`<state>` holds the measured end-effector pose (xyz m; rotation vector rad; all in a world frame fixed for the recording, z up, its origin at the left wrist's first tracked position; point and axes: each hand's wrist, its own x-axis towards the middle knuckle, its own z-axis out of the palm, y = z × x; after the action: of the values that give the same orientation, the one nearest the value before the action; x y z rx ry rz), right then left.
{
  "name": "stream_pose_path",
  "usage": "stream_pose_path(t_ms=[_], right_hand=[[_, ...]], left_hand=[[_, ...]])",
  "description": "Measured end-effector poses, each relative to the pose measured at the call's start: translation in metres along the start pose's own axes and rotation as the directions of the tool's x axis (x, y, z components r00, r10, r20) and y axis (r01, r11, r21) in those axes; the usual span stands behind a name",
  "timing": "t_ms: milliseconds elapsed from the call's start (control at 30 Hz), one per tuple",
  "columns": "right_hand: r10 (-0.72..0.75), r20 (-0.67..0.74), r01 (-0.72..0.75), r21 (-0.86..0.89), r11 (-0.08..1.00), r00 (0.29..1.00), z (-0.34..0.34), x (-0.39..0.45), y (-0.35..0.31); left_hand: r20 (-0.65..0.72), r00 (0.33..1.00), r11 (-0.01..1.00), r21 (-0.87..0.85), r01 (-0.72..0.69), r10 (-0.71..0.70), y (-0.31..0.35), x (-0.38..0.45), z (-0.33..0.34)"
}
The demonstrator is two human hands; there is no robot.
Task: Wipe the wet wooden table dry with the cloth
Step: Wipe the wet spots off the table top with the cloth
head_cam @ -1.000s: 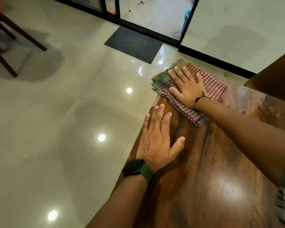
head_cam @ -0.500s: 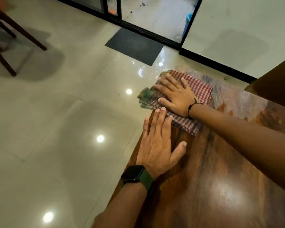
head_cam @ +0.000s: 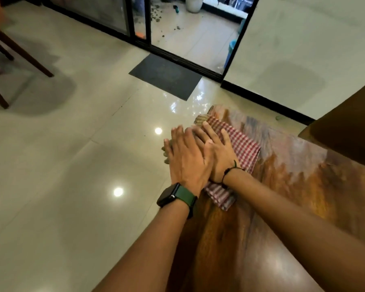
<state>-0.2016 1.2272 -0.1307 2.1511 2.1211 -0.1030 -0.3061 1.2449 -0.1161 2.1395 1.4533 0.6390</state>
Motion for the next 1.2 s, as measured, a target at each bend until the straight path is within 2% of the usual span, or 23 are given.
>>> stream_pose_path(t_ms=[100, 200, 367, 600, 700, 833, 933, 1000, 1067, 1200], right_hand=[[0.062, -0.024, -0.061, 0.051, 0.997, 0.998, -0.002, 0.027, 0.023], [0.217, -0.088, -0.198, 0.188, 0.962, 0.972, -0.009, 0.063, 0.054], [0.398, -0.062, -0.377, 0.218, 0.9, 0.915, -0.017, 0.109, 0.088], [0.546, -0.061, -0.514, 0.266, 0.816, 0.835, -0.024, 0.129, 0.099], [0.601, -0.101, -0.553, 0.297, 0.778, 0.793, -0.023, 0.12, 0.097], [0.672, -0.045, -0.629, 0.312, 0.712, 0.739, -0.019, 0.08, 0.122], [0.73, 0.013, -0.713, 0.227, 0.663, 0.683, -0.01, 0.019, 0.17], [0.787, 0.033, -0.779, 0.169, 0.604, 0.616, -0.006, -0.023, 0.198], [0.832, 0.023, -0.824, 0.163, 0.543, 0.554, -0.003, -0.043, 0.213], [0.855, 0.034, -0.848, 0.152, 0.508, 0.518, -0.002, -0.045, 0.215]], left_hand=[[-0.024, 0.998, 0.998, 0.026, -0.055, 0.056, 0.0, -0.001, 0.007], [0.027, 0.993, 0.991, 0.069, -0.113, 0.112, -0.003, -0.003, 0.007], [0.17, 0.958, 0.963, 0.094, -0.251, 0.233, 0.002, 0.001, 0.008], [0.202, 0.937, 0.949, 0.078, -0.307, 0.286, 0.0, -0.001, 0.01], [0.204, 0.935, 0.947, 0.079, -0.312, 0.291, -0.001, -0.003, 0.007], [0.207, 0.936, 0.949, 0.07, -0.306, 0.286, -0.003, -0.005, 0.003], [0.209, 0.933, 0.945, 0.086, -0.316, 0.293, -0.003, -0.004, 0.004], [0.21, 0.93, 0.94, 0.098, -0.327, 0.301, -0.003, -0.003, 0.006], [0.217, 0.92, 0.924, 0.13, -0.358, 0.326, -0.001, -0.003, 0.009], [0.276, 0.877, 0.871, 0.192, -0.452, 0.394, 0.003, -0.005, 0.013]])
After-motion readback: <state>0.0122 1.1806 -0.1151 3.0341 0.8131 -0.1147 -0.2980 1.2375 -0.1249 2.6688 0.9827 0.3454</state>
